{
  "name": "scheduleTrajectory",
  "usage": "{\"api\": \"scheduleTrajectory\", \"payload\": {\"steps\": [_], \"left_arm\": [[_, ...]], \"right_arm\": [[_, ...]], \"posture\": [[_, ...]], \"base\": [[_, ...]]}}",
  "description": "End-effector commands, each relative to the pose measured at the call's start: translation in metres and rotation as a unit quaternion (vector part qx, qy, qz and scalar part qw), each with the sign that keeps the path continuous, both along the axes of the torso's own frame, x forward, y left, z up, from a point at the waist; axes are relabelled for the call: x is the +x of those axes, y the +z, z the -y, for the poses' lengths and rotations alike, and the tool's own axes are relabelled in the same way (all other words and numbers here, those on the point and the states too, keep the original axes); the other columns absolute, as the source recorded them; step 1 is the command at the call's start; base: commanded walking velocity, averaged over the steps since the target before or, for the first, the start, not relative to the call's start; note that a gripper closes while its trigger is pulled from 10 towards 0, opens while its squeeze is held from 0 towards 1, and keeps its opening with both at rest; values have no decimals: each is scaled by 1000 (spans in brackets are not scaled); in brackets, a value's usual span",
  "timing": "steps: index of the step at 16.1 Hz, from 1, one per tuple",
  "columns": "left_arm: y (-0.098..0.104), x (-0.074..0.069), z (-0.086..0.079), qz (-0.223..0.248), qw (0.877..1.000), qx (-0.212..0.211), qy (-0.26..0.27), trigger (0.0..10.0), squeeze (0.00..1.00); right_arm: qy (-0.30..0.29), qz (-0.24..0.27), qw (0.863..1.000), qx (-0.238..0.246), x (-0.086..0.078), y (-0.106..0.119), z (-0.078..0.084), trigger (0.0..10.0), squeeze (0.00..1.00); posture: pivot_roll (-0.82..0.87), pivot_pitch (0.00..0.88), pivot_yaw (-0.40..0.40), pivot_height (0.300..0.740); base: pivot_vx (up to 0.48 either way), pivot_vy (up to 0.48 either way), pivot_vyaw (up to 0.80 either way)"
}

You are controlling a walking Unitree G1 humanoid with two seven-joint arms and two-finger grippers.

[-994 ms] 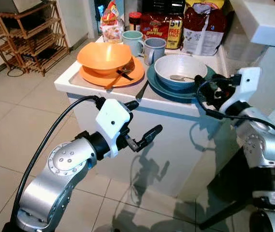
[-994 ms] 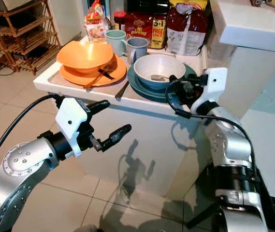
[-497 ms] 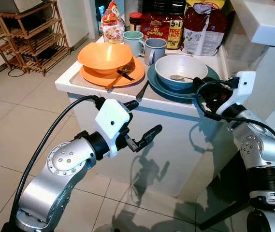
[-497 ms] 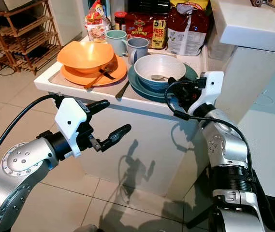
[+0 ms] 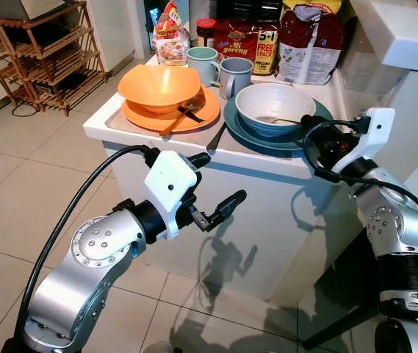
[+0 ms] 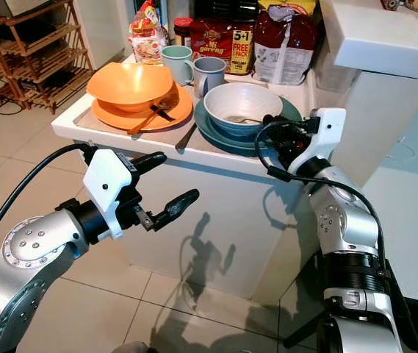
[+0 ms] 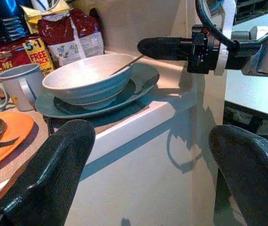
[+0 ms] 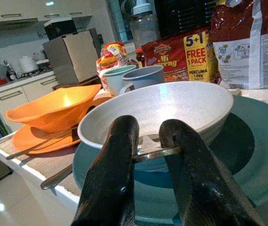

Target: Setting the table

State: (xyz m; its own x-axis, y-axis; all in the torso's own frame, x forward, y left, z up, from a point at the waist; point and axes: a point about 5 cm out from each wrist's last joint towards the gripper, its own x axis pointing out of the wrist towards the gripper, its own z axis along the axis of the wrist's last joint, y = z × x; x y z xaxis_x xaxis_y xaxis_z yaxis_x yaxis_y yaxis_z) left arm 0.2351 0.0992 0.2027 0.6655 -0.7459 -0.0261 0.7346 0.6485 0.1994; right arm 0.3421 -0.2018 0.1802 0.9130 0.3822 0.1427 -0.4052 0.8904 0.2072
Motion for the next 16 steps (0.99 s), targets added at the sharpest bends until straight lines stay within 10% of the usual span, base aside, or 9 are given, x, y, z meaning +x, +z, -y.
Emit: {"api": "scheduleTrajectory", "payload": {"steps": [1, 8, 12, 15, 16], "left_arm": [[0, 0, 1, 0, 1000, 5, -9, 10000, 0], [2, 1, 0, 11, 1000, 7, 0, 10000, 0], [-4, 13, -19, 33, 995, 22, 93, 10000, 0], [-4, 8, -25, 52, 994, 39, 86, 10000, 0], [-7, 4, -28, 53, 994, 48, 83, 10000, 0]], "right_arm": [[6, 13, 1000, 5, 3, 6, -2, 0, 0], [6, 58, 998, 13, -4, 29, 0, 0, 0], [10, 128, 990, 58, -38, 72, 14, 0, 0], [142, 117, 980, 78, -74, 77, 4, 196, 0], [173, 93, 979, 61, -82, 71, 2, 3216, 0]], "posture": [[83, 0, -3, 740], [85, 0, -2, 740], [60, 0, 14, 740], [49, 4, 25, 740], [44, 12, 21, 740]], "base": [[0, 0, 0], [0, 0, 0], [0, 0, 0], [0, -273, 0], [0, -461, 0]]}}
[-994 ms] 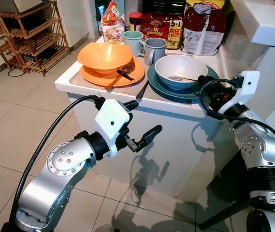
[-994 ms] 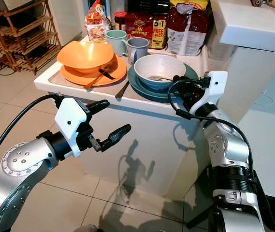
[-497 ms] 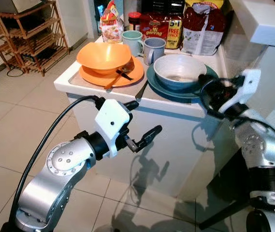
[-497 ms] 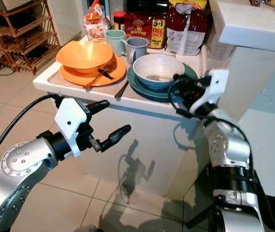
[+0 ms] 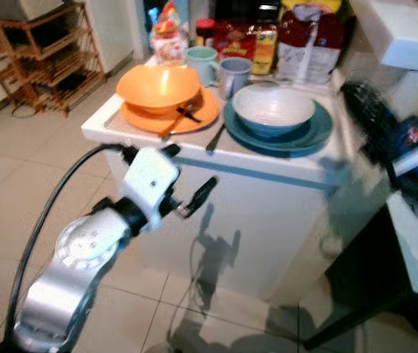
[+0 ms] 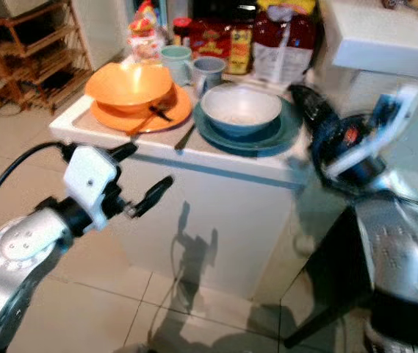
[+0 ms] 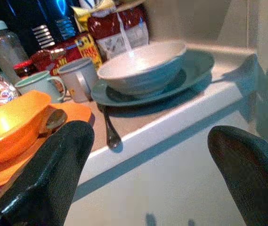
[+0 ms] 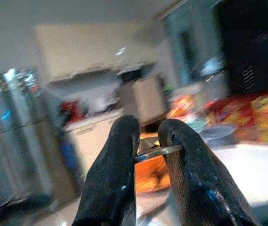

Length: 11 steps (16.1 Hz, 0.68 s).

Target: Setting the table

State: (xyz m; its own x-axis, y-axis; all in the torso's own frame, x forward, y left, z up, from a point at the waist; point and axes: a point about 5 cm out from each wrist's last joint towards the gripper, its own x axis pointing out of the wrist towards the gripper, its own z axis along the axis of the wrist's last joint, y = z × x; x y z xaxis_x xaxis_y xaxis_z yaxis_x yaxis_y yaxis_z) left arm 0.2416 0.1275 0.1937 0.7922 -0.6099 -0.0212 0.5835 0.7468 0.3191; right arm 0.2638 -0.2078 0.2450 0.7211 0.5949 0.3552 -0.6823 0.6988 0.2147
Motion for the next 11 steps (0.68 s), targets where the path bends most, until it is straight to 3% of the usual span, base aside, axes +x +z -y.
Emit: {"api": "scheduleTrajectory", "payload": {"steps": [1, 2, 5, 7, 11], "left_arm": [[0, -4, -1, 6, 1000, 9, -8, 10000, 0], [-1, -7, -5, 2, 1000, 12, -7, 10000, 0], [-3, -13, -9, -5, 1000, 15, -11, 10000, 0], [-6, -15, -12, -6, 1000, 20, -15, 10000, 0], [-4, -11, -9, 1, 1000, 10, -8, 10000, 0]], "right_arm": [[36, -3, 999, -26, -9, 1, -4, 5882, 0], [58, -24, 997, -49, -17, -6, -5, 10000, 0], [69, -49, 994, -75, -26, -15, -2, 10000, 0], [84, -75, 991, -76, -31, -26, -9, 10000, 0], [80, -92, 988, -94, -35, -36, -17, 10000, 0]], "posture": [[44, 16, 18, 740], [45, 19, 15, 740], [47, 21, 10, 740], [49, 21, 5, 740], [40, 26, 15, 740]], "base": [[0, -461, 0], [0, -461, 0], [0, -461, 0], [0, -463, 0], [0, -465, -523]]}}
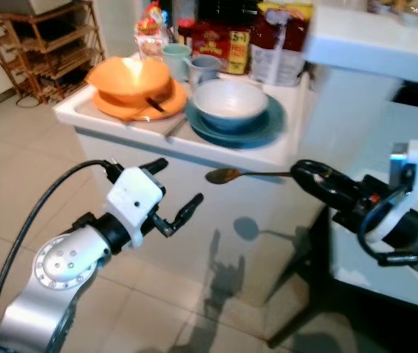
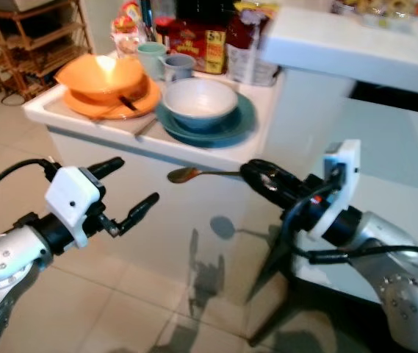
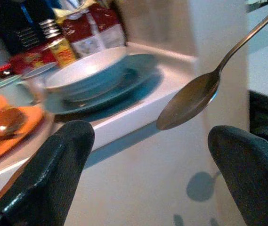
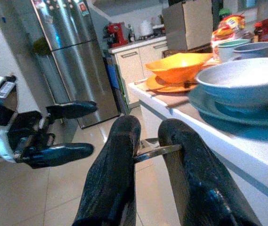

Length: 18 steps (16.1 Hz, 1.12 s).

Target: Setting the table

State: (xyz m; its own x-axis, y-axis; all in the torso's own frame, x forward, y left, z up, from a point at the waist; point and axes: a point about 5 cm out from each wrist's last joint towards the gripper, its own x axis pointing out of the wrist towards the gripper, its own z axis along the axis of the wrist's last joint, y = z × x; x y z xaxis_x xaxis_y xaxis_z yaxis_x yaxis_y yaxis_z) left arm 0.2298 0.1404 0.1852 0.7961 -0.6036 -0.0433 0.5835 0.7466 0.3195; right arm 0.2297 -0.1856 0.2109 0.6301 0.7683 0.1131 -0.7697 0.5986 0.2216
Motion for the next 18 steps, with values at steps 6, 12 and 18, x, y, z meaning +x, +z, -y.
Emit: {"api": "scheduleTrajectory", "payload": {"steps": [6, 12, 18], "left_arm": [[0, 18, 0, 21, 997, -2, 76, 10000, 0], [0, 46, -6, 24, 983, -9, 184, 10000, 0], [1, 53, 0, 34, 979, -8, 201, 10000, 0]], "right_arm": [[-114, 26, 992, -48, 11, -8, 8, 10000, 0], [-364, 5, 930, -55, 42, -27, 34, 10000, 0], [-472, 37, 881, 0, 56, -23, 37, 10000, 0]], "posture": [[38, 30, 14, 740], [30, 32, 22, 740], [26, 31, 23, 740]], "base": [[0, -469, 0], [0, -480, 0], [0, -480, 0]]}}
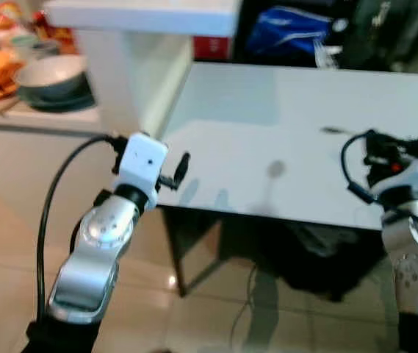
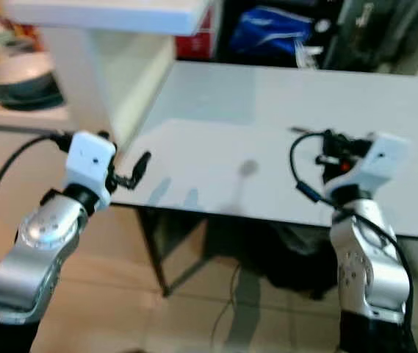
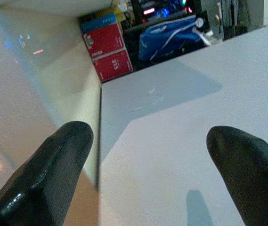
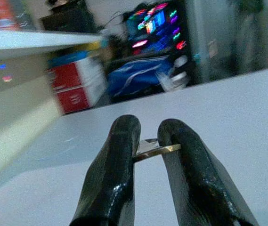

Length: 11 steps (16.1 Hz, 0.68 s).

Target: Setting the table

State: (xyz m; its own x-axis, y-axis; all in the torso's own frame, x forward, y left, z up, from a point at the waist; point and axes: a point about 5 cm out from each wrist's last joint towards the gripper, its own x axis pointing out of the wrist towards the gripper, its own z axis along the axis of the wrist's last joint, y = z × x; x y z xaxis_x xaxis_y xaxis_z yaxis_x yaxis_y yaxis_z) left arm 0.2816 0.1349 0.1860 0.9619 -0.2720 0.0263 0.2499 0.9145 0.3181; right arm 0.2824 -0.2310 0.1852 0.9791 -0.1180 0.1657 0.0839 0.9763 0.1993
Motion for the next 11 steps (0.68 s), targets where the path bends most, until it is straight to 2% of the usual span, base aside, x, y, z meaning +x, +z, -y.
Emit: {"api": "scheduleTrajectory", "payload": {"steps": [1, 8, 9, 10, 11], "left_arm": [[0, 1, -5, 3, 1000, 9, 16, 10000, 0], [0, 0, -4, 8, 1000, 10, 16, 10000, 0], [0, 0, -4, 9, 1000, 11, 16, 10000, 0], [1, 0, -4, 9, 1000, 11, 16, 10000, 0], [1, 0, -4, 10, 1000, 12, 16, 10000, 0]], "right_arm": [[7, 13, 1000, -12, 5, 2, -10, 10000, 0], [11, 63, 998, -2, 12, 12, -10, 10000, 0], [16, 65, 998, 0, 13, 12, -11, 3216, 0], [17, 65, 998, 1, 13, 12, -12, 3216, 0], [25, 68, 997, 5, 15, 11, -14, 0, 0]], "posture": [[27, 28, 19, 740], [30, 11, 11, 740], [31, 9, 11, 740], [31, 8, 11, 740], [33, 9, 12, 740]], "base": [[0, -480, 0], [0, -480, 0], [0, -480, 0], [0, -480, 0], [0, -480, 0]]}}
